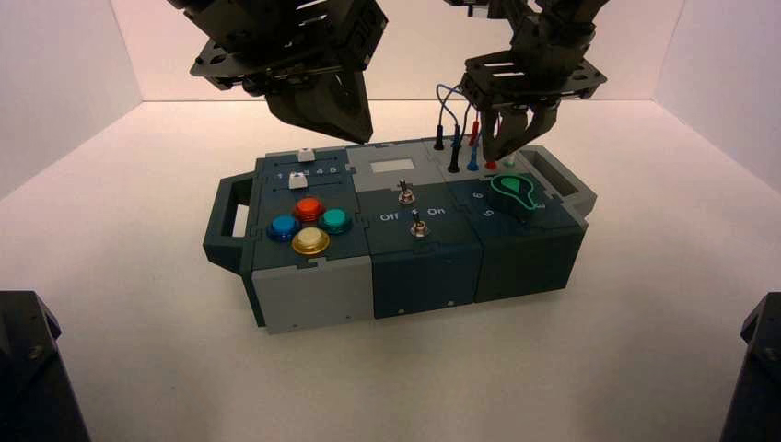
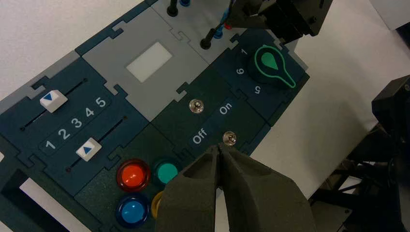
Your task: Pull the red wire.
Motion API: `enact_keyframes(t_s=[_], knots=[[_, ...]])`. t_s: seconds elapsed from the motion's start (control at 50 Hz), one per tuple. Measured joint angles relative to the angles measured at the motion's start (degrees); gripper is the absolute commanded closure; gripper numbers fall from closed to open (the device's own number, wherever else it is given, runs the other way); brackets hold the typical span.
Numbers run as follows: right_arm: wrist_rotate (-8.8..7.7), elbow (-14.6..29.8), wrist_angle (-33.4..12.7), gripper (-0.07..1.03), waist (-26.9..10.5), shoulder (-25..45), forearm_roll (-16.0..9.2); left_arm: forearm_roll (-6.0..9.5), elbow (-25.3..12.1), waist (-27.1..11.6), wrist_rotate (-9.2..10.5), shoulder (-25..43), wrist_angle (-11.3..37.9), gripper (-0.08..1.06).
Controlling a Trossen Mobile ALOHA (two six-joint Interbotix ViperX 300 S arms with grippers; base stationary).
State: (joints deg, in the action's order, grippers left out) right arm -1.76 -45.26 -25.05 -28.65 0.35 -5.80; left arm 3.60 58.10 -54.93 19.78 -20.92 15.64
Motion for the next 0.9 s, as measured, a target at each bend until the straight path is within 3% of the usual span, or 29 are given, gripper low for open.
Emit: enact_keyframes(t_s=[0.52,0.9], knots=[[0.18,0.09,-0.35,0.98,-0.09,-0.70,1.49,0.00,0.00,0.00,0.00,0.09,-0.09,1.01],[0.35,1.76,-1.41,0.98,0.00,-5.71,3.43,0.00,0.00,0.18,0.00,0.35,-0.09,1.01]])
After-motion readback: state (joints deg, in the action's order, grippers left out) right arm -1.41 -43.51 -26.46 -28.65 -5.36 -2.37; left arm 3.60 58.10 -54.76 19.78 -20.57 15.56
